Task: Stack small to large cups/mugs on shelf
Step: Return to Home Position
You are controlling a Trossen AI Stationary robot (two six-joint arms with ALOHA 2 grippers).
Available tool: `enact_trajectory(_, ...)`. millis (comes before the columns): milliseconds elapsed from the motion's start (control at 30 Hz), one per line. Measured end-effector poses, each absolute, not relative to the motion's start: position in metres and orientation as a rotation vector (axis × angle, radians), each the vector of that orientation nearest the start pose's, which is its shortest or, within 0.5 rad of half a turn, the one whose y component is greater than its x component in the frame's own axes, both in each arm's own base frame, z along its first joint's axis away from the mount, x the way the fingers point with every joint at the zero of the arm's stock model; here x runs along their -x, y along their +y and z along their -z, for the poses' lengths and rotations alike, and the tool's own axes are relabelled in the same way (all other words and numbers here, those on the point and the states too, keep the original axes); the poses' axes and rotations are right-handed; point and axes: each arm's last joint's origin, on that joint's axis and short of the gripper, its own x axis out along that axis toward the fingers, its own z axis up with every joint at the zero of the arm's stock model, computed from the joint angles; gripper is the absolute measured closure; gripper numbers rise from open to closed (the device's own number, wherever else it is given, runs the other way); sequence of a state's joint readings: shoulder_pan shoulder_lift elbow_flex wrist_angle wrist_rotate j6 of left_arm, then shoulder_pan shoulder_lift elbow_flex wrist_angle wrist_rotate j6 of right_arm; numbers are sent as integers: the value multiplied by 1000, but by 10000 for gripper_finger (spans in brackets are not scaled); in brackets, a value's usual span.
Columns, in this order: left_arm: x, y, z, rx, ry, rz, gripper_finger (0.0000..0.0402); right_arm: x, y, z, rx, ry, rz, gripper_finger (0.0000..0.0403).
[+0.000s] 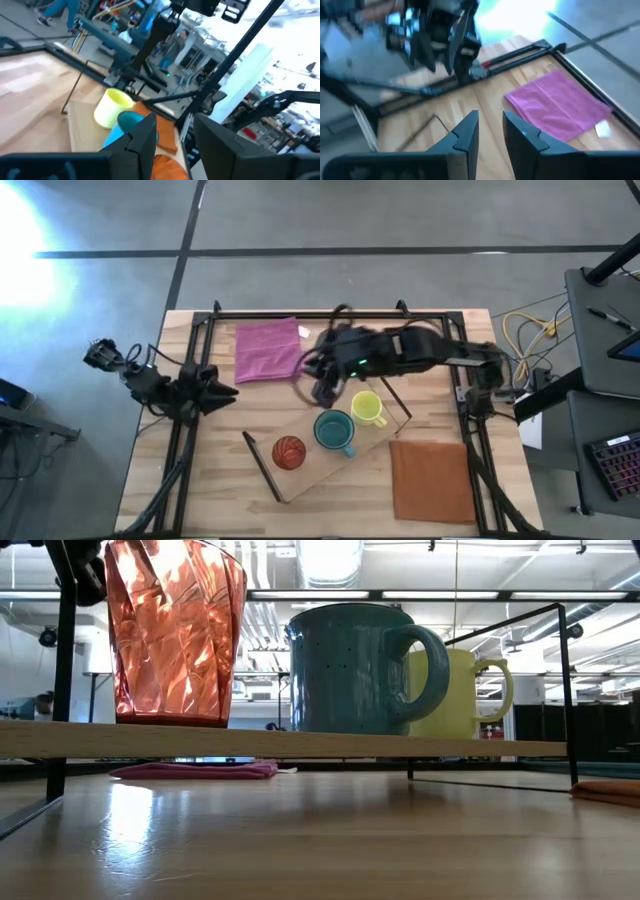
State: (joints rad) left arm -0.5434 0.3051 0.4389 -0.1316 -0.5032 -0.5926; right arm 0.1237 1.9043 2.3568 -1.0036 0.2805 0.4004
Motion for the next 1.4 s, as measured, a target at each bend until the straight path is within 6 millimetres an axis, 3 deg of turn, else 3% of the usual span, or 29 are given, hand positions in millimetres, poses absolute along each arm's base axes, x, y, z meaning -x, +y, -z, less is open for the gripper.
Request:
enact_trajectory(100, -82, -33, -280, 590, -38, 56, 285, -359, 30, -484, -471, 422, 315, 321)
enact_trajectory(133, -79, -32, -281, 583, -52, 66, 285, -353, 29, -489, -462, 412, 303, 322)
enact_trajectory(200, -73, -29, -283, 573, -83, 108, 285, -345, 38, -499, -349, 404, 155, 324)
enact_trajectory(300, -66, -28, -287, 568, -123, 223, 285, -347, 54, -509, -329, 347, -166, 329)
enact_trajectory(367, -62, -28, -290, 567, -167, 312, 285, -356, 62, -503, -345, 353, -279, 332)
enact_trajectory(500, -58, -28, -290, 531, -234, 373, 285, -377, 66, -463, -410, 487, -231, 335)
enact_trajectory(600, -59, -28, -287, 526, -231, 364, 285, -377, 62, -445, -460, 516, -192, 331)
enact_trajectory(733, -62, -30, -279, 555, -207, 365, 285, -337, 54, -458, -504, 317, -151, 325)
enact_trajectory(900, -59, -28, -277, 543, -246, 368, 285, -278, 49, -429, -485, 233, -77, 324)
enact_trajectory(1067, -56, -26, -277, 505, -271, 363, 285, -216, 37, -422, -408, -3, -145, 332)
enact_trajectory(1400, -59, -25, -270, 476, -235, 273, 285, -138, 20, -344, -398, -142, -61, 328)
